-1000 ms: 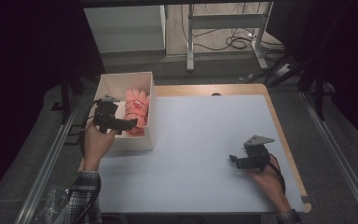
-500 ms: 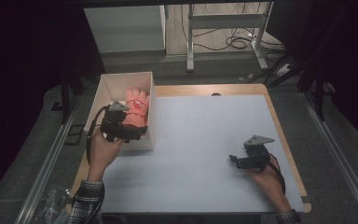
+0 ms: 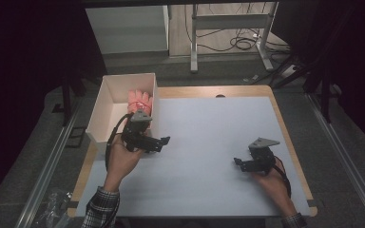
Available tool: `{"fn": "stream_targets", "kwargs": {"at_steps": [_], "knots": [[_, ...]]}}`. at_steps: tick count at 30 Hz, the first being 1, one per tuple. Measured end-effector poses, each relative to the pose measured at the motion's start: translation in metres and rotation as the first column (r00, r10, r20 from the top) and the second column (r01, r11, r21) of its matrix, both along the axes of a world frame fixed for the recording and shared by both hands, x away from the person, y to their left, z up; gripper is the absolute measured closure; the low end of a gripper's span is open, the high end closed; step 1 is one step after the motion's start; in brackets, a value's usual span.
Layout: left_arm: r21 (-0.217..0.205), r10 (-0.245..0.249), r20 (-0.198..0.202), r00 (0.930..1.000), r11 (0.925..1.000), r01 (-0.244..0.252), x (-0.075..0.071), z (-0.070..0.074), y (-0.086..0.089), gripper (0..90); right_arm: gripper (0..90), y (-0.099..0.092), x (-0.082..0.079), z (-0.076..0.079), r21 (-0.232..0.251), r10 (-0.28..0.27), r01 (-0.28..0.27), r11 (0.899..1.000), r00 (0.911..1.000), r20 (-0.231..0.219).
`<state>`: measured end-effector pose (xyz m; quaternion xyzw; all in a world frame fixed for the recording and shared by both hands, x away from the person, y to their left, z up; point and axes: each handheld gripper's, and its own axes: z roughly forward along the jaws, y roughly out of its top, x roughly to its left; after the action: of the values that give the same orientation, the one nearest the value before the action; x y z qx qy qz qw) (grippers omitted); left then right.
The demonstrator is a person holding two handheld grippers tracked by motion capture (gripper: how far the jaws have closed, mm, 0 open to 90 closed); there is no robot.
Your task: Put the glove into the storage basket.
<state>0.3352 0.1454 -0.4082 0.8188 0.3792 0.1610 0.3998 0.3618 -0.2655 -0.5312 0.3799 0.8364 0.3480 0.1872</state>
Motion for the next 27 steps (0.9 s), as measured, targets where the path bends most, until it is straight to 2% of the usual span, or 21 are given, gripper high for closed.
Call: {"fn": "stream_targets", "kwargs": {"at_steps": [9,13,18,27], "knots": [[-0.024,-0.085,-0.002,0.9963,0.9961,0.085,-0.005,-0.015,-0.035,2.0,17.9,0.000,0.000,0.000,0.000,0.000,0.000,1.000,1.0000,0.000],[-0.015,-0.118,-0.006,0.9930,0.9930,0.117,-0.006,-0.029,-0.049,1.9,17.9,0.000,0.000,0.000,0.000,0.000,0.000,1.000,1.0000,0.000],[-0.014,-0.149,-0.039,0.9880,0.9888,0.149,-0.006,-0.053,-0.061,1.9,17.9,0.000,0.000,0.000,-0.001,0.001,-0.001,1.000,1.0000,0.001],[0.024,-0.157,-0.080,0.9843,0.9869,0.160,-0.006,-0.093,-0.069,1.9,17.9,0.000,0.000,0.000,-0.001,0.001,-0.001,1.000,1.0000,0.001]]}}
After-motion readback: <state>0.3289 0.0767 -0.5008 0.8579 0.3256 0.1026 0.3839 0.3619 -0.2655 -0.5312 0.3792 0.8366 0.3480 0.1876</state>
